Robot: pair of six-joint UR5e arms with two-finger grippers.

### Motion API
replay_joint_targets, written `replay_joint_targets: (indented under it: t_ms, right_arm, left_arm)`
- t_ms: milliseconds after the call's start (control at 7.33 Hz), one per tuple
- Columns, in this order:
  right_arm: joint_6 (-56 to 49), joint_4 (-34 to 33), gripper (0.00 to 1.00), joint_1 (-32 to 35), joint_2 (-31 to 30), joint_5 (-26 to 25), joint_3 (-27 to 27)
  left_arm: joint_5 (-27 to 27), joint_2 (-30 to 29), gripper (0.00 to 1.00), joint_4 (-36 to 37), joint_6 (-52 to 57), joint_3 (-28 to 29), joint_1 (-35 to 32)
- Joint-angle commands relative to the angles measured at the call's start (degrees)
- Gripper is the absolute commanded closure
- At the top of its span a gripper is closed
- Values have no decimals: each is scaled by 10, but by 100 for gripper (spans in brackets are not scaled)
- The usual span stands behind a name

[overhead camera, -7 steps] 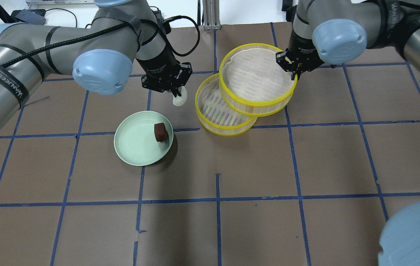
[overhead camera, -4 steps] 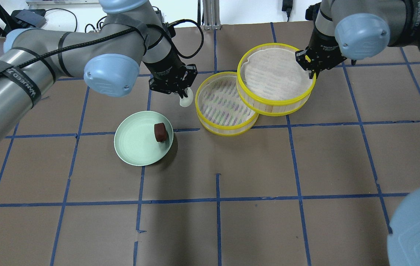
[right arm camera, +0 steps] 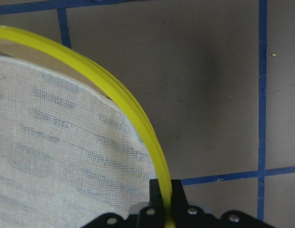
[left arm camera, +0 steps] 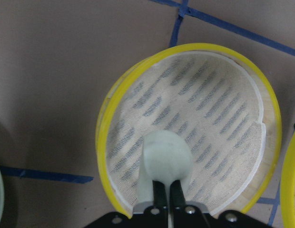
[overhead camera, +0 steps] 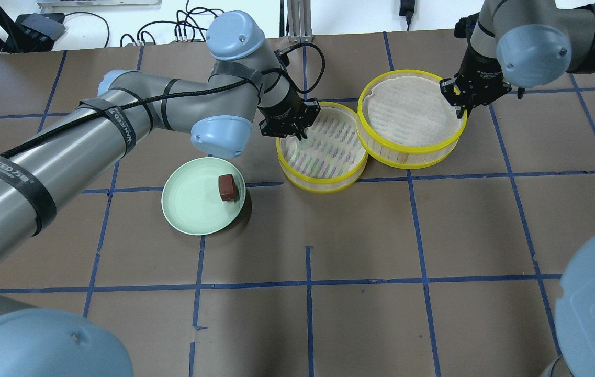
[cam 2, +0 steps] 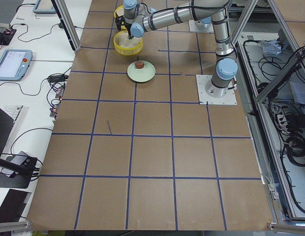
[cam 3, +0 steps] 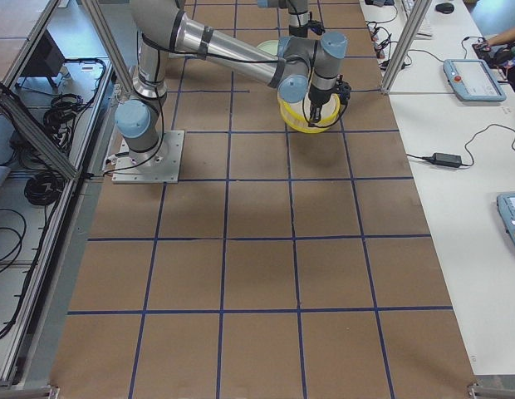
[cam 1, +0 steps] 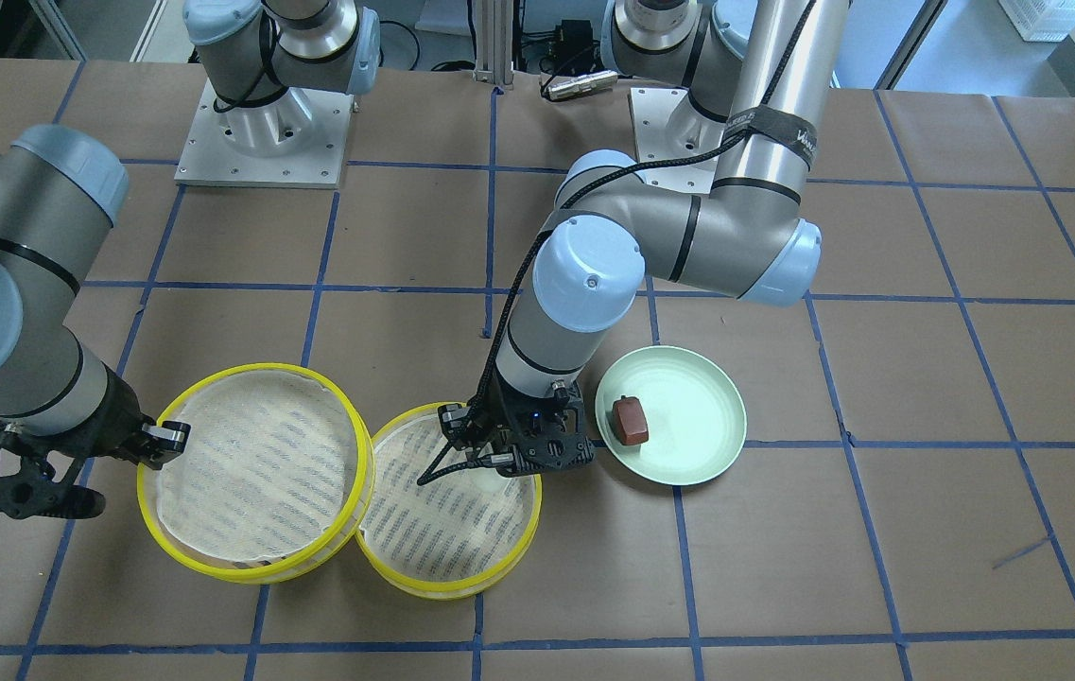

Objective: Place buns in different layers of steamer
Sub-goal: 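Lift the top steamer tier aside with the right gripper while the left carries the bun, then lower the white bun into the bottom steamer tier and open the left gripper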

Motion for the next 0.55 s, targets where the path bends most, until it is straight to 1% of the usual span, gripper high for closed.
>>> replay_joint_targets:
  t_ms: [0, 409]
  right_arm:
    - [1, 0, 92, -1, -1, -2, 1]
    - [2, 4, 92, -1, -2, 0, 1]
  left_arm:
    - [8, 8, 0, 1, 4, -3, -1]
    - [8, 9, 0, 0, 2, -3, -1]
